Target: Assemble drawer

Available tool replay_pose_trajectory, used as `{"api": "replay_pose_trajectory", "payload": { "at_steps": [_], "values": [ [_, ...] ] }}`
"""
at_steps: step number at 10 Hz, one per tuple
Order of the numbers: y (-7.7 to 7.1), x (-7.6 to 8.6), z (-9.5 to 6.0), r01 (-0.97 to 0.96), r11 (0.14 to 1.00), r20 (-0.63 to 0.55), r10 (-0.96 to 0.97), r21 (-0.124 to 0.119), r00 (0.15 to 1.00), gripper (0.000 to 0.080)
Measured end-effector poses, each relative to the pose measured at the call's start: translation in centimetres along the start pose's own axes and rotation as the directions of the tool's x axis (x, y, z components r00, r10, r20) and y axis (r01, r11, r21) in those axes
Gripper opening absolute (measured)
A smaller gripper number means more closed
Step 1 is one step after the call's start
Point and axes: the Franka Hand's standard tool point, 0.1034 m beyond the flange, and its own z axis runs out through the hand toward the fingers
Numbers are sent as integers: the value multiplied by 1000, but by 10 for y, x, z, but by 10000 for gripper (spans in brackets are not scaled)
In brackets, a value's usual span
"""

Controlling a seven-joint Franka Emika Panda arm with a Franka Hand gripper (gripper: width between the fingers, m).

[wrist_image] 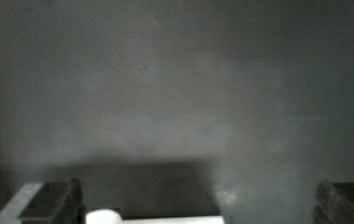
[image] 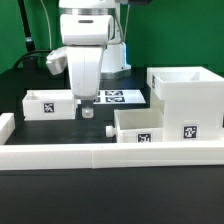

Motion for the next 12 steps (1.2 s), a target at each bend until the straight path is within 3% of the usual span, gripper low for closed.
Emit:
{"api": "replay_pose_trajectory", "payload": {
  "at_steps": [2,4,6,12],
  "values": [
    [-4,-6,9,-26,1000,-57,27,12,998,649],
    [-5,12,18,-33,999,-67,35,29,997,649],
    [2,26,22,-48,998,-75,50,29,996,649],
    [5,73,23,-209,977,-79,212,45,974,649]
  ]
}}
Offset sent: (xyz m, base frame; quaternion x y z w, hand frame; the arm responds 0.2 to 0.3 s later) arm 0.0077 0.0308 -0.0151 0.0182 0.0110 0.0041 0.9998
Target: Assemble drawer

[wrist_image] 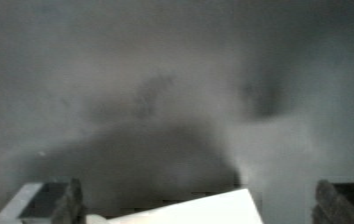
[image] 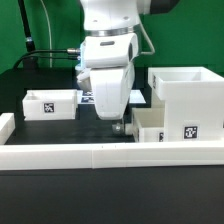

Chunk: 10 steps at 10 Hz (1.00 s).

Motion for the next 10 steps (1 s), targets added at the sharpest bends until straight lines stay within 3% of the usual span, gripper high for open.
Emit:
{"api": "replay_pose_trajectory", "payload": {
  "at_steps": [5,8,10],
  "values": [
    [-5,20,2,-21,1000,-2,21,4,1000,649],
    [-6,19,2,-35,999,-1,35,6,999,649],
    [-6,8,2,-52,999,2,52,7,999,649]
  ]
}}
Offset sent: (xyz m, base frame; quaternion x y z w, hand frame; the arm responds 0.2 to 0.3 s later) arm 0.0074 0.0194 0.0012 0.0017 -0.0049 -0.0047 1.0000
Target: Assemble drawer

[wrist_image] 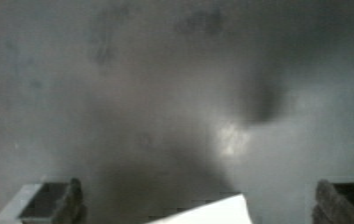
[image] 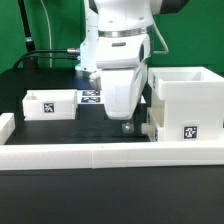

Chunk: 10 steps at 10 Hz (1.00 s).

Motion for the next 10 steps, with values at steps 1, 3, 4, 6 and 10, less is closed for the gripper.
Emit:
{"api": "replay_pose_trajectory", "payload": {
  "at_steps": [1,3,4,6,10],
  "values": [
    [-2,-6,-3,-9,1000,2,9,0,1000,649],
    [-14,-23,-14,-28,1000,9,28,1,1000,649],
    [-21,-30,-19,-37,999,13,37,2,999,649],
    [-31,-45,-26,-43,999,18,43,4,999,649],
    [-39,-86,-45,-58,998,26,58,-9,998,649]
  ]
}}
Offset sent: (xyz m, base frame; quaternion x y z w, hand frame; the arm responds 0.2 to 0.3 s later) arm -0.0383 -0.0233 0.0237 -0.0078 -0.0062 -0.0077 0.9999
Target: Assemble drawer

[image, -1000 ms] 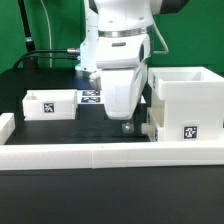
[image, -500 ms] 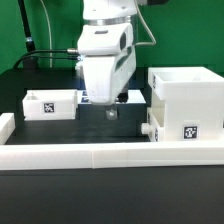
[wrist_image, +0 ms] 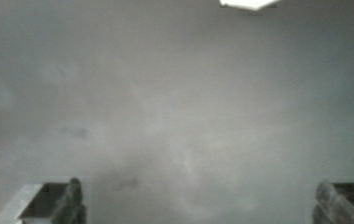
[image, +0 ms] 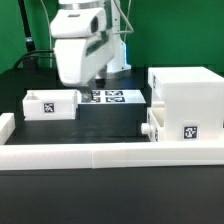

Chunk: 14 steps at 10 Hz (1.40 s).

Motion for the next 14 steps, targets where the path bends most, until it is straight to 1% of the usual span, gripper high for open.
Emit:
{"api": "replay_pose_trajectory", "payload": {
  "at_steps": [1,2,5,7,8,9,11,12,14],
  "values": [
    [1,-6,0,-15,1000,0,15,1,1000,649],
    [0,-5,1,-15,1000,0,15,2,1000,649],
    [0,-4,2,-170,986,-1,170,4,986,649],
    [0,-4,2,-323,946,-1,323,5,946,649],
    [0,-5,1,-395,919,-3,395,2,919,649],
    [-2,-10,-2,-465,885,-13,465,-13,885,649],
    [-12,-19,-5,-567,823,-24,566,-28,824,649],
    [-16,-25,-9,-676,736,-40,675,-38,737,649],
    [-17,-23,-7,-736,676,-42,735,-32,677,649]
  ]
}}
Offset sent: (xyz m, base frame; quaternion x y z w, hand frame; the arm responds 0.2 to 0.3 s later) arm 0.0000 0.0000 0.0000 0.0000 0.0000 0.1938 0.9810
